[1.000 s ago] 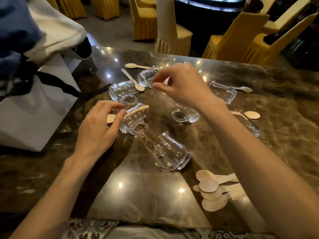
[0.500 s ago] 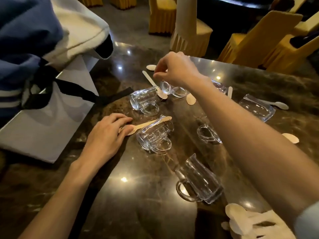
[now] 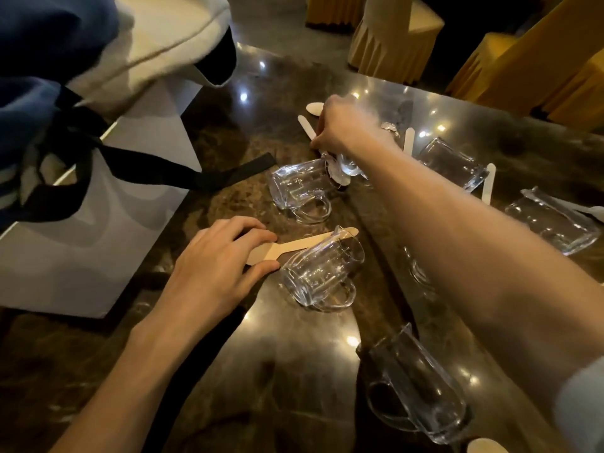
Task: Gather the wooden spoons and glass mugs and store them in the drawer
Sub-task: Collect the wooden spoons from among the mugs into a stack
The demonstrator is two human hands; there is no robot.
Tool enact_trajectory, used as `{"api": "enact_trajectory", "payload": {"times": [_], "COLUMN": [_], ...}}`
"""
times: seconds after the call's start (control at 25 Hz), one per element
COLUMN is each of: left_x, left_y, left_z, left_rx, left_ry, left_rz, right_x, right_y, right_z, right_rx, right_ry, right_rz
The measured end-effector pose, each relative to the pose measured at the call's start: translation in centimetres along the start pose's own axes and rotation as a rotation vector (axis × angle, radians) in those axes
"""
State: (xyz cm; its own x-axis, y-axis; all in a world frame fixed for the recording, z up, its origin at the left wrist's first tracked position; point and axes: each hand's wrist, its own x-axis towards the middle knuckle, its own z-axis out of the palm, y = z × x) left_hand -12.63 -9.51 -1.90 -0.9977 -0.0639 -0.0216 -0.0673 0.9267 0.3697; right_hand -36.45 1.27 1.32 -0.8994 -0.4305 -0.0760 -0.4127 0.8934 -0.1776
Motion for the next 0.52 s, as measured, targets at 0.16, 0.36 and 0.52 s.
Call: {"api": "enact_trajectory", "payload": {"times": [0.16, 0.36, 0.52], "left_x": [0.0, 0.2, -0.2], "left_y": [0.2, 0.2, 0.3], "left_z": [-0.3, -1.1, -2.2], "left_rx": [-0.081, -0.152, -0.153], "left_ry": [0.034, 0.038, 0.071], "left_rz": [-0.053, -0.13, -0.164], "right_x": [1.2, 2.2, 1.6], "right_y": [0.0, -0.2, -0.8], "right_z": [0.5, 0.7, 0.2], "right_rx": [0.096, 0.133, 0.079], "right_ry": [-0.009, -0.057, -0.076], "right_rz": [0.072, 0.186, 0.152]}}
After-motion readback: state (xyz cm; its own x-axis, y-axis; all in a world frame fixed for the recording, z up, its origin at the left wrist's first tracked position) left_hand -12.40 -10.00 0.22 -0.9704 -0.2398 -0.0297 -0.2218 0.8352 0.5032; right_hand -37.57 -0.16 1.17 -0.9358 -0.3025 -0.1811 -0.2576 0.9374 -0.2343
